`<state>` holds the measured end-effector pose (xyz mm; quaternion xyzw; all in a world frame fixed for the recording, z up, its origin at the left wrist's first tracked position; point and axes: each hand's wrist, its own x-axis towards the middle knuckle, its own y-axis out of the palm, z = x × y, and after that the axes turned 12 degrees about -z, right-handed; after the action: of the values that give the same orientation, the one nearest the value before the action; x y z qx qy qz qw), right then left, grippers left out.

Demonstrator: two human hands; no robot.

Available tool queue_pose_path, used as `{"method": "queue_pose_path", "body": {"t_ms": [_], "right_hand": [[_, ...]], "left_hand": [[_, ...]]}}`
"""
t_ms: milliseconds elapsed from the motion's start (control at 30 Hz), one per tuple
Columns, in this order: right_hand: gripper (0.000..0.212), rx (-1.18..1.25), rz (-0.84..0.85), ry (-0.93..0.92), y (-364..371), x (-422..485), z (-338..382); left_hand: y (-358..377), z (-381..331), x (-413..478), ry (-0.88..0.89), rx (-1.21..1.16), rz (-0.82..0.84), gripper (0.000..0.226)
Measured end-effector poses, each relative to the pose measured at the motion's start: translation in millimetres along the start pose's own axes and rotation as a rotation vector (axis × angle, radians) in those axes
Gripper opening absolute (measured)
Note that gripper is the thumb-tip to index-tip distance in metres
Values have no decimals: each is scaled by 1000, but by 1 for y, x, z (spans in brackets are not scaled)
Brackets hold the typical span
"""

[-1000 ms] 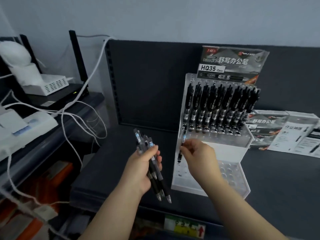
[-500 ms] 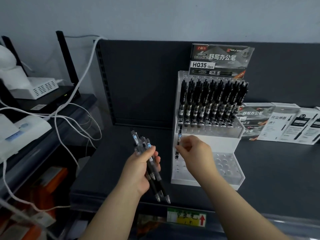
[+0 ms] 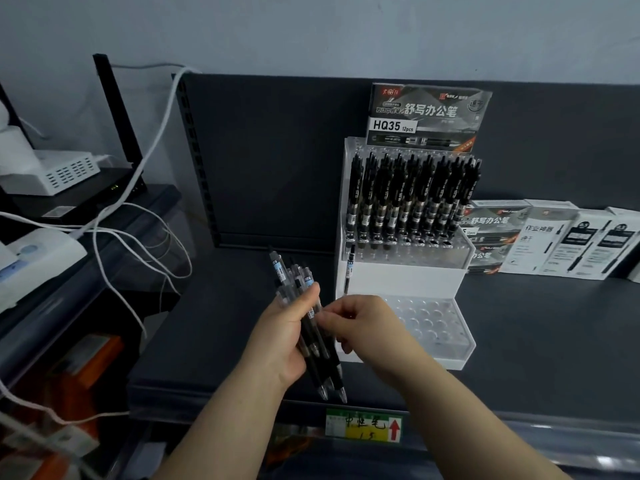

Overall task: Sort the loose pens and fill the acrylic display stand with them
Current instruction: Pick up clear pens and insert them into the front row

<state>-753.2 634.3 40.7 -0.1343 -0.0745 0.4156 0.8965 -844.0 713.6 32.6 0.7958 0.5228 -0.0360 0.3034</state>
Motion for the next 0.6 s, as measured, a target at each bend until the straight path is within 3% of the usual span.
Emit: {"method": "queue_pose_path", "body": {"t_ms": [167, 333, 433, 600], "right_hand": [[17, 31, -58, -25, -6, 5, 2], [12, 97, -357, -141, -26, 23, 3], [13, 4, -460, -235, -34, 33, -3], [6, -172, -467, -238, -30, 43, -17]], "left_hand": [[1, 0, 5, -12, -27, -18, 11], [-1, -3, 15, -42, -82, -85, 12], [-3, -3, 18, -51, -87, -78, 12], [-2, -3, 20, -40, -90, -89, 10]]}}
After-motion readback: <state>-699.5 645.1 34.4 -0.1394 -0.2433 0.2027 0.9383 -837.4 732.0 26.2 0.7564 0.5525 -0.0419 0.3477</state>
